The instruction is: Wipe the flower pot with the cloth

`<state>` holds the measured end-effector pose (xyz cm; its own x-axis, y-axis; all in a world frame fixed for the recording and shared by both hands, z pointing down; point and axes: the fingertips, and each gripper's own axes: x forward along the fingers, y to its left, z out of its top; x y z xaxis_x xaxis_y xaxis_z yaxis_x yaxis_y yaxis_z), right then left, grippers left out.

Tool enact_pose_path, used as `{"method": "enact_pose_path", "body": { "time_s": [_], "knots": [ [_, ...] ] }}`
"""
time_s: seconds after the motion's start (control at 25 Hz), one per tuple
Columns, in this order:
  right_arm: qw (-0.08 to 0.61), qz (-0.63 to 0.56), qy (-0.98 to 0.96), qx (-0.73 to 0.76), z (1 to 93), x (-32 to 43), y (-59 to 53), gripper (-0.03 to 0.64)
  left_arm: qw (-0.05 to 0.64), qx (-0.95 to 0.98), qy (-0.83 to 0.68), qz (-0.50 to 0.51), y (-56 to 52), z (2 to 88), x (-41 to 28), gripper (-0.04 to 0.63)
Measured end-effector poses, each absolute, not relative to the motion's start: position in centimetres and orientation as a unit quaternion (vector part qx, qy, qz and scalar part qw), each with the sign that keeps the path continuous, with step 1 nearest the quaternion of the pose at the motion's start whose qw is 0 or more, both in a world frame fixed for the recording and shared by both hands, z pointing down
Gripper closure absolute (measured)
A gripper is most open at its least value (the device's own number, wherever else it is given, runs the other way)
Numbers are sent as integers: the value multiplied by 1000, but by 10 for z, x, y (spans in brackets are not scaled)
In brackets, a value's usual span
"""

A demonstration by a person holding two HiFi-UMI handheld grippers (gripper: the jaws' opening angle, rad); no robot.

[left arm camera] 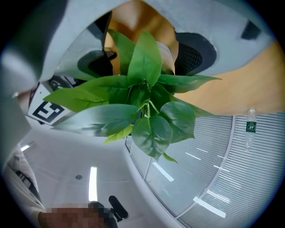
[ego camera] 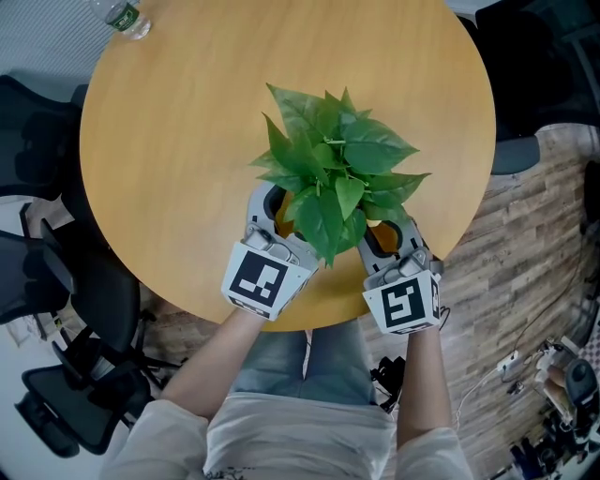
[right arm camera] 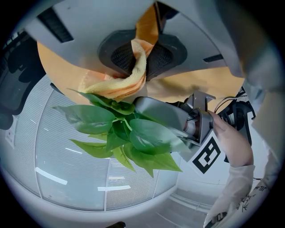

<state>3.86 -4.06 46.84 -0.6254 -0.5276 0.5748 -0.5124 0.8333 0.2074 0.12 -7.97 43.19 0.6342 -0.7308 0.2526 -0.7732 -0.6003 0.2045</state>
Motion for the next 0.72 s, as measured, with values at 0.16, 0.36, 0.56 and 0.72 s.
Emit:
{"method": "enact_pose_path", "body": {
  "time_s": [0.16, 0.36, 0.56, 0.72],
  "knots": [
    [320, -8, -903, 288, 469, 39, -42, 563, 156, 891, -420, 74, -71, 432, -2, 160],
    [322, -7, -901, 291, 470, 36, -45, 562, 155, 897, -404, 88, -61, 435, -8, 160],
    [320, -5, -902, 290, 470, 36, -45, 562, 158, 908, -376, 94, -52, 440, -12, 160],
    [319, -4, -903, 290, 470, 38, -45, 563, 175, 911, -357, 109, -44, 453, -33, 158]
  ]
}}
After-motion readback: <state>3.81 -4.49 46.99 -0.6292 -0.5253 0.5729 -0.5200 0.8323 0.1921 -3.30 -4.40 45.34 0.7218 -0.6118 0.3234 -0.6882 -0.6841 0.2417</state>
